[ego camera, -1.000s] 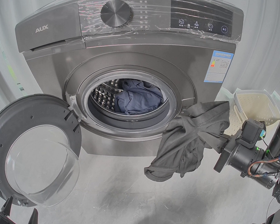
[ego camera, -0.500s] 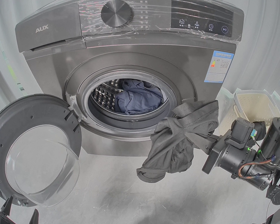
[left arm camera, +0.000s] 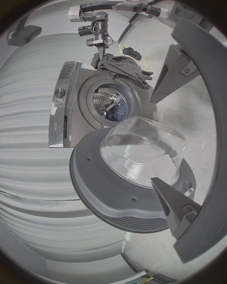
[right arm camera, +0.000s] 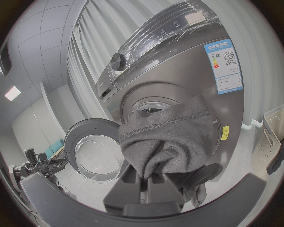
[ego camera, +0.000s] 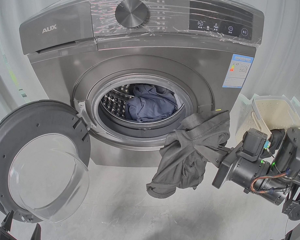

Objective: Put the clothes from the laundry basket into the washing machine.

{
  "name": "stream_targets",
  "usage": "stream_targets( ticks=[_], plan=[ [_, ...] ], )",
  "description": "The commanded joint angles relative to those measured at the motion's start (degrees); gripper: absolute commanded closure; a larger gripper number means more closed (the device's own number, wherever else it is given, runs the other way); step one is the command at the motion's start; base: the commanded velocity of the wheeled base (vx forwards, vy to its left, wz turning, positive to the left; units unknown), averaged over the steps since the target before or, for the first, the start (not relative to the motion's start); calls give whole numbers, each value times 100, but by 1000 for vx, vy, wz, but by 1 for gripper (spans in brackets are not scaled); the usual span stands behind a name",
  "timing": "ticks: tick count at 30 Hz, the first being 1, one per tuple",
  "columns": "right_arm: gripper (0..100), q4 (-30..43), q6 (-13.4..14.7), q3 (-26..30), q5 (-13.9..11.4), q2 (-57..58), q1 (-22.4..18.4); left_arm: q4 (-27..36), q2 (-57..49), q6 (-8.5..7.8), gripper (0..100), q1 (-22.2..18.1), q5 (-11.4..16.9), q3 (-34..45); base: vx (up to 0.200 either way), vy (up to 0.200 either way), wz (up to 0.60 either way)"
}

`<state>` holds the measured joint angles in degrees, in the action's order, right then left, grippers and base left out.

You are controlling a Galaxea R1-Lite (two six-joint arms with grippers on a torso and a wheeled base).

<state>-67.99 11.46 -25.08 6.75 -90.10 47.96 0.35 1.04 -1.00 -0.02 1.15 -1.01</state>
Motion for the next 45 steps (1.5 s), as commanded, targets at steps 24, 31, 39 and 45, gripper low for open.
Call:
stream_targets(
  ticks=[24,31,39,45],
  plan=[
    [100,-654,673,-1263,291,-1115,478,-2540,5117,-164,0,1268,3243,-1331,0,0,0],
    [100,-681,673,-1298,291,-1203,486,-2716,5899,-137,0,1918,2979,-1358,0,0,0],
    [100,-681,665,-1386,291,-1247,513,-3762,7007,38,0,2261,2856,-1428,0,0,0],
    [100,-681,665,-1368,458,-1229,522,-4412,7824,65,0,2411,2680,-1542,0,0,0]
  ],
)
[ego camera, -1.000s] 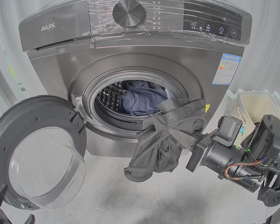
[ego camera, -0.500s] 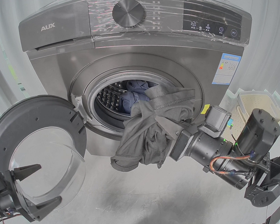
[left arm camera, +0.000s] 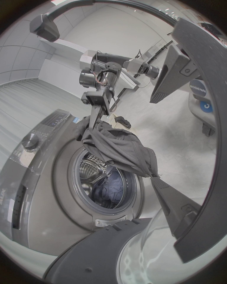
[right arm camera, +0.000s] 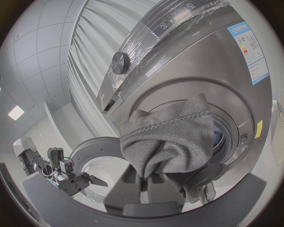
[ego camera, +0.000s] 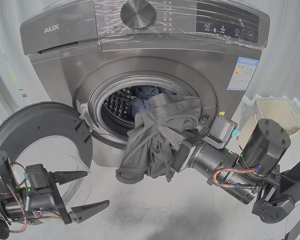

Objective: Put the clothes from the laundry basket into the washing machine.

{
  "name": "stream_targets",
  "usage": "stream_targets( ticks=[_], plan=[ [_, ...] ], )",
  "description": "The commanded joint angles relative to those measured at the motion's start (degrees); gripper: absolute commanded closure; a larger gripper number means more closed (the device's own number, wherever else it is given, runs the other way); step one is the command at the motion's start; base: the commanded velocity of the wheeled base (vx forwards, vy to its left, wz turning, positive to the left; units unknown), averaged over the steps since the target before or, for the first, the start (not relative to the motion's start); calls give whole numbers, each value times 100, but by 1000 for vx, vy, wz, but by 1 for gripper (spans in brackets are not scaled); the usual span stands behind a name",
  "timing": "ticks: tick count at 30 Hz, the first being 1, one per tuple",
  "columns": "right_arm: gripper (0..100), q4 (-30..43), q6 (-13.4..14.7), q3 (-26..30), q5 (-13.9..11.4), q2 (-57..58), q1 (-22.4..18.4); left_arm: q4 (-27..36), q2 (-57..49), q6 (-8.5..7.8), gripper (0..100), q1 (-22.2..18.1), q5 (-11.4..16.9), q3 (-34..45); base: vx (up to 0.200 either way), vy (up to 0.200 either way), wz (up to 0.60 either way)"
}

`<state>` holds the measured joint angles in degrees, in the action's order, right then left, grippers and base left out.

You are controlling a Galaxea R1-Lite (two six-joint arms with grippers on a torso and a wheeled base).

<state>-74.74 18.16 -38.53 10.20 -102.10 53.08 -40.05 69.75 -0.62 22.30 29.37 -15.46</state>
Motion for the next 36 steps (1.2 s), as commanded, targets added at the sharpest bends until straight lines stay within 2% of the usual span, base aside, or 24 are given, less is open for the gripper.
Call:
stream_targets(
  ticks=[1,10,21,26,35,36],
  plan=[
    [100,-5,-6,-23,113,-21,1,-478,1067,45,0,205,-212,-124,0,0,0],
    [100,3,-6,-5,122,-30,10,-1093,1814,45,0,249,-414,-212,0,0,0],
    [100,3,-23,-40,122,-135,10,-1163,2227,36,0,187,-423,-194,0,0,0],
    [100,3,-32,-40,122,-135,10,-1392,2569,27,0,196,-432,-203,0,0,0],
    [100,3,-32,-31,122,-109,18,-2306,3387,18,0,205,-449,-142,0,0,0],
    [100,-5,-32,-40,122,-109,18,-2596,3607,18,0,187,-449,-133,0,0,0]
  ],
)
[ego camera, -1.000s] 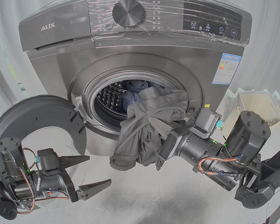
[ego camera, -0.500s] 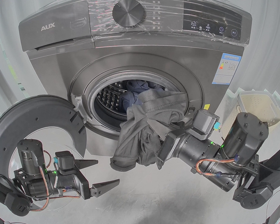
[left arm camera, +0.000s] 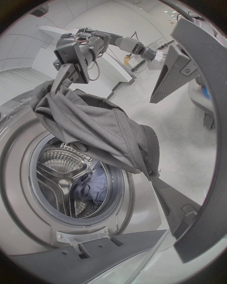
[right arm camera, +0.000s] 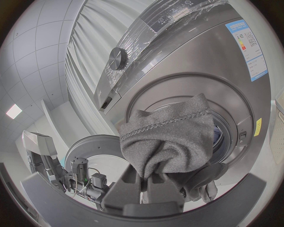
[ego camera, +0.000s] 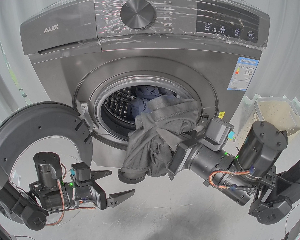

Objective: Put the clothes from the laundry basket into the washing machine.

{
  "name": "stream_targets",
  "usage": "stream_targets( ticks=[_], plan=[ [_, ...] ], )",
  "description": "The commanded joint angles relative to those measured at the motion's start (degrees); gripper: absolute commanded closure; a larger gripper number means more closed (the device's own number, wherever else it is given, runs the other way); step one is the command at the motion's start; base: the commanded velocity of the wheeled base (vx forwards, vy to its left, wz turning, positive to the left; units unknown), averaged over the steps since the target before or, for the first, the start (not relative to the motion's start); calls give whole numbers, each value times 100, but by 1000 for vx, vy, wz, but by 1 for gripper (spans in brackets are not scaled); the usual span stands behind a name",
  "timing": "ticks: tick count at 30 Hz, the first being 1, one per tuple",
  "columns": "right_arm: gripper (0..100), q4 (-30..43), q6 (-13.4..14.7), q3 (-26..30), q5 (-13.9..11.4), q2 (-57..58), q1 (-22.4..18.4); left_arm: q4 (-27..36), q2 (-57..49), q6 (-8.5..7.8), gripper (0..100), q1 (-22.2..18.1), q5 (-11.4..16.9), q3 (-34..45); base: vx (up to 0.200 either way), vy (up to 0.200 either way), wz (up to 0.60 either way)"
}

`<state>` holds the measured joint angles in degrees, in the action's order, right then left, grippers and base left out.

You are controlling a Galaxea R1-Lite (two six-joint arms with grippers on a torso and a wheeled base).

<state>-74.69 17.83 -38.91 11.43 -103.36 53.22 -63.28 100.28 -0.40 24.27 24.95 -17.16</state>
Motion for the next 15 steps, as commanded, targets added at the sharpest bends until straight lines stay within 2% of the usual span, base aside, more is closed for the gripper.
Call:
stream_targets(
  ticks=[1,15],
  plan=[
    [100,-10,1,-2,-1,18,4,-439,660,-4,0,-19,-8,47,0,0,0],
    [100,-10,9,50,-1,44,4,-1872,1697,14,0,-19,-307,3,0,0,0]
  ],
)
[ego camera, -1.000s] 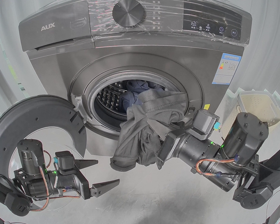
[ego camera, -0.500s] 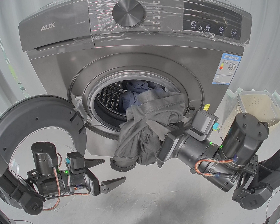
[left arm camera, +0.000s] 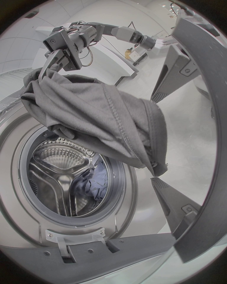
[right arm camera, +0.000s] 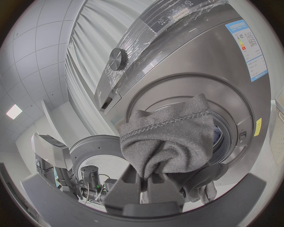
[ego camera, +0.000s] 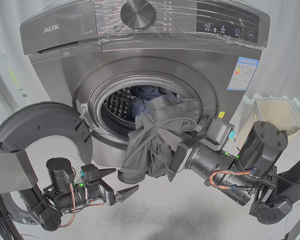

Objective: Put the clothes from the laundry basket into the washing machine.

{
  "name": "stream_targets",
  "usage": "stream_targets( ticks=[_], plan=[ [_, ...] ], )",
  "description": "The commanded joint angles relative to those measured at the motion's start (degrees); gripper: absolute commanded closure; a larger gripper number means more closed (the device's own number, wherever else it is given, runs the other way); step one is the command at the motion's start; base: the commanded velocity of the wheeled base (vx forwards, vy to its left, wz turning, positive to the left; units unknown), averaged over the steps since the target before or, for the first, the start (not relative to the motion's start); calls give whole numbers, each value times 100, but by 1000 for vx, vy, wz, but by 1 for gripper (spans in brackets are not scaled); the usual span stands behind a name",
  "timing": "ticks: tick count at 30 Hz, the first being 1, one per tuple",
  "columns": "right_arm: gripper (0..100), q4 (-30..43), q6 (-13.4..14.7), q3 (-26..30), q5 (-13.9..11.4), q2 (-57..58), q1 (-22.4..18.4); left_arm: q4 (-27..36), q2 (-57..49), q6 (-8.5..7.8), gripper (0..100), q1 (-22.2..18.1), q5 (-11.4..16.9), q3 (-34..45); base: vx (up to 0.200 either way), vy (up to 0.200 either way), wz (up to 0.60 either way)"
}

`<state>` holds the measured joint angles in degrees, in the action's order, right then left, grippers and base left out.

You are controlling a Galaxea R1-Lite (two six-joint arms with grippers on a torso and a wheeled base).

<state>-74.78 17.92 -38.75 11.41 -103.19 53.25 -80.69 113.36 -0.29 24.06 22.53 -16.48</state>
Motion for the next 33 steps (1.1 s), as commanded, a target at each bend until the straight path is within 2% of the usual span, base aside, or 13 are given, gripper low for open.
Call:
stream_targets(
  ticks=[1,4,11,12,17,21,33],
  plan=[
    [100,-2,1,43,2,27,10,-369,476,12,0,11,-170,-101,0,0,0],
    [100,-2,10,35,2,19,10,-817,696,3,0,28,-346,-136,0,0,0],
    [100,-2,10,35,2,19,10,-817,670,12,0,37,-416,-356,0,0,0],
    [100,-11,10,35,2,19,10,-817,670,12,100,46,-425,-365,0,0,0],
    [100,-90,-8,52,10,-8,10,-826,696,-6,100,46,-442,-452,0,0,0],
    [100,-107,1,61,2,-34,10,-843,520,20,100,19,-565,-400,0,0,0],
    [100,-116,1,61,10,-403,-43,-826,-525,91,100,28,-504,-31,0,0,0]
  ],
)
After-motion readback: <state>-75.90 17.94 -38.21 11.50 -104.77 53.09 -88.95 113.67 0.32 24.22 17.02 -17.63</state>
